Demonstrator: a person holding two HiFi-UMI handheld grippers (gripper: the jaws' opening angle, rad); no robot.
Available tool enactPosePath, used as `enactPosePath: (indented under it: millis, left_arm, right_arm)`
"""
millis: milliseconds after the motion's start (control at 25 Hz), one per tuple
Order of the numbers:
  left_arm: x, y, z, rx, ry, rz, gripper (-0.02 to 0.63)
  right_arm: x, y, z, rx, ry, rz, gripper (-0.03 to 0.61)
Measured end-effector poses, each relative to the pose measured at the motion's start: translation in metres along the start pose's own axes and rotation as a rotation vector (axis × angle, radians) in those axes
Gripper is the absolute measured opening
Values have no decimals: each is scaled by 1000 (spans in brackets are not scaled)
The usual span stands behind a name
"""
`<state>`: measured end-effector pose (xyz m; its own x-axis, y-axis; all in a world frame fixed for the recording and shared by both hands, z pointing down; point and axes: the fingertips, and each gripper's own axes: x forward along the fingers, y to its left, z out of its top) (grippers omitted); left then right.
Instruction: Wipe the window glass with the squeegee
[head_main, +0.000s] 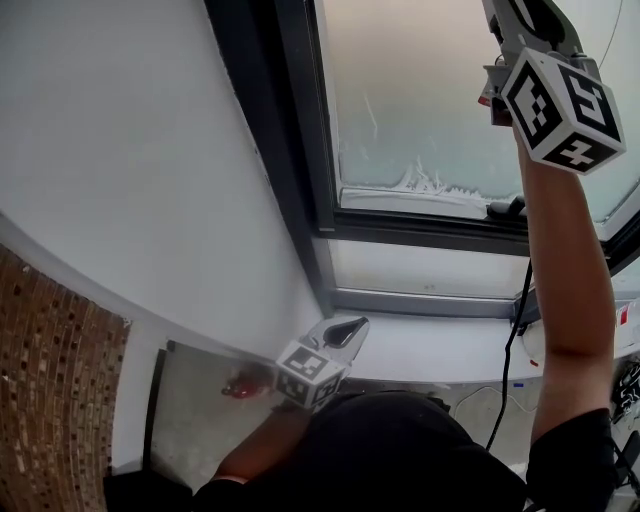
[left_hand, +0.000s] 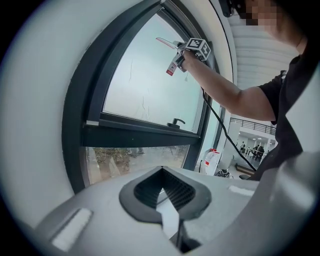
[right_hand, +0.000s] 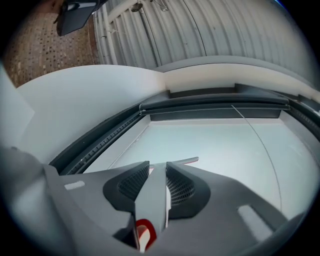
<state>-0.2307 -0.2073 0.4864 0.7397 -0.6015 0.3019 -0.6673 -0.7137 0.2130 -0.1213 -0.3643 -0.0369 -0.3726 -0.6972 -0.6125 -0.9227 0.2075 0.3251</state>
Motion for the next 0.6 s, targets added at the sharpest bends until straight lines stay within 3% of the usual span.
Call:
enactPosePath:
  millis: [600]
  left_arm:
    - [5, -6, -2, 16, 31, -29, 0]
  right_arm:
    - [-68, 21, -72, 37, 107, 2, 129]
